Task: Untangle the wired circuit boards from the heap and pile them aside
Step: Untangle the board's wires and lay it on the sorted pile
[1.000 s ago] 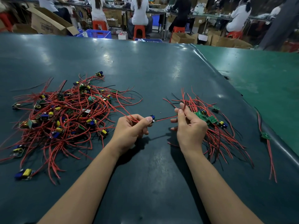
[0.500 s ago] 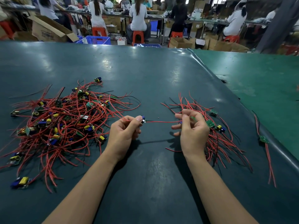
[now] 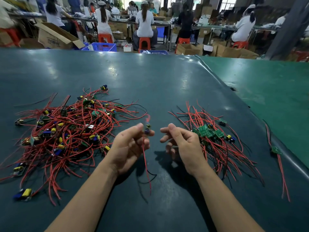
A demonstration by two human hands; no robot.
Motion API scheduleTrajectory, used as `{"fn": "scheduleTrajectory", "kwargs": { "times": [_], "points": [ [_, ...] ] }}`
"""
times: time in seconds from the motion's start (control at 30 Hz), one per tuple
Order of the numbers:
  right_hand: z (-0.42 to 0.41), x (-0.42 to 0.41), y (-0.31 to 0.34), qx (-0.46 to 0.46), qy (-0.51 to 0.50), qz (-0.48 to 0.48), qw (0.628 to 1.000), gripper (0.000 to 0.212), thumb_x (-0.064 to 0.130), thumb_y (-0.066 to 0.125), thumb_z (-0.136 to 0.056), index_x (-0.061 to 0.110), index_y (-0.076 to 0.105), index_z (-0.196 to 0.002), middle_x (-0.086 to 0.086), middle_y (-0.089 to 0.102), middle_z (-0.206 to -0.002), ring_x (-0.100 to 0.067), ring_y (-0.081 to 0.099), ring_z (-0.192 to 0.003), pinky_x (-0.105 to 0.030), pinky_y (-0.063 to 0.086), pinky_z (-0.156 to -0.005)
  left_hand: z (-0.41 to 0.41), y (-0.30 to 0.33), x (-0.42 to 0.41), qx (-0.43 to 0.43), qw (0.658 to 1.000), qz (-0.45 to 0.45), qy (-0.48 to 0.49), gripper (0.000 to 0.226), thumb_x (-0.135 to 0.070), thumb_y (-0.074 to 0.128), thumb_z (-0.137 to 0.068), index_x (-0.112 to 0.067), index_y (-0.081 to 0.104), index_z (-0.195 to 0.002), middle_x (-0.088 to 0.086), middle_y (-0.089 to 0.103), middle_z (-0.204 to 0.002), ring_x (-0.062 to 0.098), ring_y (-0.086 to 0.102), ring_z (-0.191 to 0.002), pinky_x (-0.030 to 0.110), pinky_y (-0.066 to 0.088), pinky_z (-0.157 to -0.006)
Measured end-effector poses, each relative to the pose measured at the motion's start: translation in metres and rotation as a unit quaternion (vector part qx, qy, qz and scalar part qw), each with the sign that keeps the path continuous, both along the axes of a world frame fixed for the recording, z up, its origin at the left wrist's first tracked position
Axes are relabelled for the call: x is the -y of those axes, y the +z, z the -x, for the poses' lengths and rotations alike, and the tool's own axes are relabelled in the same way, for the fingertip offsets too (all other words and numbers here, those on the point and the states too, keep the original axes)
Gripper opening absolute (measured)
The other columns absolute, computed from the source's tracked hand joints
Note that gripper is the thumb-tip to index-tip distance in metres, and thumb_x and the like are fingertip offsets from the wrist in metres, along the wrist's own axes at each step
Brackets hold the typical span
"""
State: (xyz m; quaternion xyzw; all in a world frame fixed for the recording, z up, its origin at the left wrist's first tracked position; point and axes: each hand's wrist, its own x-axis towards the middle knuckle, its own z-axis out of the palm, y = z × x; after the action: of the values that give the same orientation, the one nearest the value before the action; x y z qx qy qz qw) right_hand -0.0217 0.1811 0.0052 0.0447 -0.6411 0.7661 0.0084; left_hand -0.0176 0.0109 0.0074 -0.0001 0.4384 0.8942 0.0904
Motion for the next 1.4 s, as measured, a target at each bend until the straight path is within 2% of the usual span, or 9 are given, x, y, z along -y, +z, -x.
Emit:
{"fn": "scheduleTrajectory", "kwargs": {
  "times": [0.17, 0.3, 0.5, 0.83, 0.9, 1.0, 1.1, 1.27, 1.4],
  "points": [
    [-0.001, 0.005, -0.003, 0.020, 0.043, 0.021, 0.999, 0.024, 0.037, 0.073, -0.074, 0.016, 0.079, -0.084, -0.010, 0.068, -0.073, -0.020, 0.057, -0.061, -0.028, 0.048, -0.058, -0.001, -0.007, -0.009, -0.012, 0.993, 0.108, -0.040, 0.029, -0.012, 0.072, -0.070, -0.007, 0.062, -0.097, 0.008, 0.071, -0.079, 0.012, 0.062, -0.058, 0.020, 0.053, -0.056],
    [-0.001, 0.002, -0.002, 0.054, 0.049, 0.024, 0.997, 0.005, 0.019, 0.072, -0.083, 0.017, 0.077, -0.084, 0.002, 0.050, -0.052, -0.007, 0.035, -0.039, -0.015, 0.026, -0.039, -0.001, -0.008, -0.007, -0.012, 0.990, 0.125, -0.063, 0.021, -0.017, 0.076, -0.066, -0.008, 0.070, -0.084, 0.010, 0.070, -0.077, 0.012, 0.061, -0.059, 0.019, 0.054, -0.060],
    [-0.001, 0.001, 0.001, 0.123, 0.079, 0.114, 0.983, 0.009, 0.021, 0.076, -0.066, 0.023, 0.067, -0.068, 0.001, 0.053, -0.062, -0.011, 0.041, -0.052, -0.019, 0.025, -0.044, -0.003, -0.008, -0.007, -0.012, 0.987, 0.132, -0.091, 0.012, -0.014, 0.074, -0.070, -0.007, 0.073, -0.080, 0.009, 0.065, -0.070, 0.014, 0.055, -0.060, 0.020, 0.051, -0.056],
    [0.000, 0.001, 0.004, 0.117, 0.143, 0.138, 0.973, 0.009, 0.014, 0.067, -0.078, 0.017, 0.075, -0.077, 0.001, 0.055, -0.062, -0.006, 0.041, -0.042, -0.014, 0.027, -0.033, -0.006, -0.004, -0.002, 0.081, 0.980, 0.049, -0.176, 0.013, -0.012, 0.071, -0.078, -0.010, 0.076, -0.067, 0.001, 0.066, -0.064, 0.003, 0.057, -0.045, 0.012, 0.045, -0.042],
    [0.002, 0.001, 0.003, 0.134, 0.127, 0.099, 0.978, 0.010, 0.010, 0.062, -0.087, 0.009, 0.072, -0.090, -0.001, 0.053, -0.060, -0.007, 0.041, -0.042, -0.015, 0.027, -0.033, -0.006, -0.005, -0.004, 0.076, 0.978, 0.065, -0.183, 0.006, -0.010, 0.076, -0.075, -0.005, 0.075, -0.077, 0.006, 0.068, -0.072, 0.005, 0.059, -0.051, 0.014, 0.046, -0.046],
    [0.005, -0.002, 0.001, 0.143, 0.107, 0.055, 0.982, 0.016, 0.007, 0.055, -0.094, 0.004, 0.071, -0.096, -0.002, 0.053, -0.059, -0.008, 0.041, -0.043, -0.016, 0.027, -0.034, -0.006, -0.006, -0.010, 0.043, 0.978, 0.117, -0.168, 0.032, -0.017, 0.076, -0.075, 0.001, 0.067, -0.101, 0.023, 0.057, -0.096, 0.019, 0.051, -0.068, 0.023, 0.038, -0.060],
    [0.005, -0.006, 0.002, 0.147, 0.110, 0.057, 0.981, 0.021, 0.012, 0.054, -0.097, 0.004, 0.073, -0.094, -0.002, 0.054, -0.060, -0.008, 0.044, -0.044, -0.016, 0.028, -0.034, -0.006, -0.007, -0.015, 0.029, 0.984, 0.117, -0.135, 0.029, -0.015, 0.076, -0.071, -0.003, 0.069, -0.097, 0.027, 0.052, -0.098, 0.022, 0.045, -0.077, 0.029, 0.034, -0.063],
    [0.003, -0.003, -0.002, 0.088, 0.079, -0.038, 0.992, 0.023, 0.022, 0.066, -0.092, 0.001, 0.073, -0.089, -0.002, 0.052, -0.055, -0.010, 0.041, -0.042, -0.019, 0.031, -0.039, -0.008, -0.012, -0.022, -0.021, 0.976, 0.211, -0.055, 0.022, -0.005, 0.072, -0.080, -0.008, 0.054, -0.091, -0.001, 0.051, -0.051, 0.008, 0.035, -0.035, 0.015, 0.026, -0.036],
    [0.002, -0.001, -0.003, 0.034, 0.029, -0.081, 0.996, 0.017, 0.017, 0.066, -0.092, 0.014, 0.078, -0.080, -0.003, 0.067, -0.064, -0.011, 0.052, -0.048, -0.018, 0.038, -0.042, -0.009, -0.015, -0.024, -0.057, 0.960, 0.275, -0.013, 0.018, -0.005, 0.071, -0.085, -0.008, 0.055, -0.092, -0.004, 0.051, -0.051, 0.008, 0.035, -0.033, 0.016, 0.028, -0.035]
  ]
}}
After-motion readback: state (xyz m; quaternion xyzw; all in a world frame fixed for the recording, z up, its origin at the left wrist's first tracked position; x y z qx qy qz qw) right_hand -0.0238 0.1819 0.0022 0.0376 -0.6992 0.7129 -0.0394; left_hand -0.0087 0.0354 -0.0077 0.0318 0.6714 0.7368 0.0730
